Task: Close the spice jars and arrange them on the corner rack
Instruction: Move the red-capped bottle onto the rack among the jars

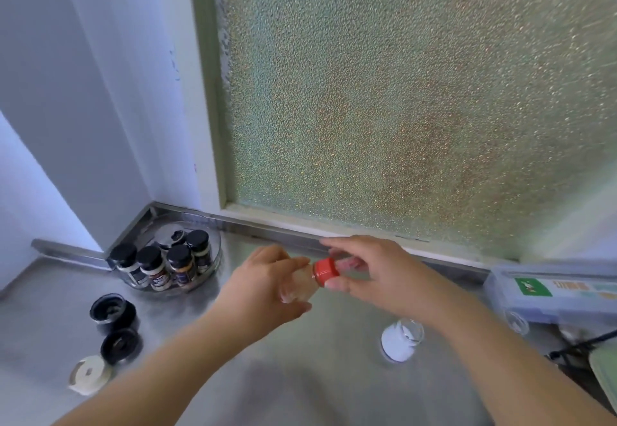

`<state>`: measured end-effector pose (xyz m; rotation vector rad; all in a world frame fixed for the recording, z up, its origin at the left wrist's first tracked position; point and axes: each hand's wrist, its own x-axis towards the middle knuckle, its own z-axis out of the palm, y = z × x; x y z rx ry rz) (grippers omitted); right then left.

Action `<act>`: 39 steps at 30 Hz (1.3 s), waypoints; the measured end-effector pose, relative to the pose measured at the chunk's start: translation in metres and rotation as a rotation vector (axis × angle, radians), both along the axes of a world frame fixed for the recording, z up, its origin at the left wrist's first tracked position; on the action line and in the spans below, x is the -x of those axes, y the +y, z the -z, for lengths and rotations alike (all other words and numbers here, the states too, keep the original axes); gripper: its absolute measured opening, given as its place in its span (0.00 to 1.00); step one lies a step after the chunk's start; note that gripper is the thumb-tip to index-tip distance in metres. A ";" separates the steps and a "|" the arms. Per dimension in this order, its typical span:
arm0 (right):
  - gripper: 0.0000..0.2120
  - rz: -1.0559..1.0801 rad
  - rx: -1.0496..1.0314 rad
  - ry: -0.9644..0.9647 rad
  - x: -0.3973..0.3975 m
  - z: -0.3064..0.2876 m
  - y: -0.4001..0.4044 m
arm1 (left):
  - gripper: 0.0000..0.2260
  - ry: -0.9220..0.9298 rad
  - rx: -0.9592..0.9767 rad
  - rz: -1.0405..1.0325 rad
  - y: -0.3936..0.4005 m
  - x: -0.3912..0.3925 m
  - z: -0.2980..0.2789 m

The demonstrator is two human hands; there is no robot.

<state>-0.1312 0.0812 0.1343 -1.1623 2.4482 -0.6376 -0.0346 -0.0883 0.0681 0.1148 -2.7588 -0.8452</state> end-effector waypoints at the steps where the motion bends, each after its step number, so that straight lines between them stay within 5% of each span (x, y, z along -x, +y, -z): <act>1: 0.21 -0.048 0.001 0.030 0.001 -0.002 -0.001 | 0.29 0.006 0.002 -0.014 -0.001 -0.001 -0.002; 4: 0.10 -0.019 -0.025 0.085 -0.009 0.000 -0.011 | 0.27 0.054 0.052 -0.018 -0.006 -0.006 -0.002; 11: 0.22 -0.069 0.004 0.025 -0.005 -0.009 -0.021 | 0.27 0.075 0.044 -0.002 -0.018 -0.013 -0.012; 14: 0.10 -0.088 -0.015 0.126 -0.008 -0.011 -0.031 | 0.27 0.095 0.071 -0.007 -0.022 -0.011 -0.015; 18: 0.17 0.010 -0.013 0.120 -0.010 -0.004 -0.036 | 0.28 0.085 0.071 -0.029 -0.024 -0.012 -0.017; 22: 0.18 -0.122 0.020 0.132 -0.009 -0.016 -0.035 | 0.28 0.080 0.015 -0.032 -0.028 -0.013 -0.019; 33: 0.13 -0.128 0.033 0.099 -0.022 0.000 -0.048 | 0.27 0.139 0.011 -0.065 -0.036 -0.025 -0.001; 39: 0.12 -0.037 0.251 0.143 -0.027 -0.002 -0.077 | 0.25 0.064 -0.210 -0.156 -0.047 -0.026 -0.004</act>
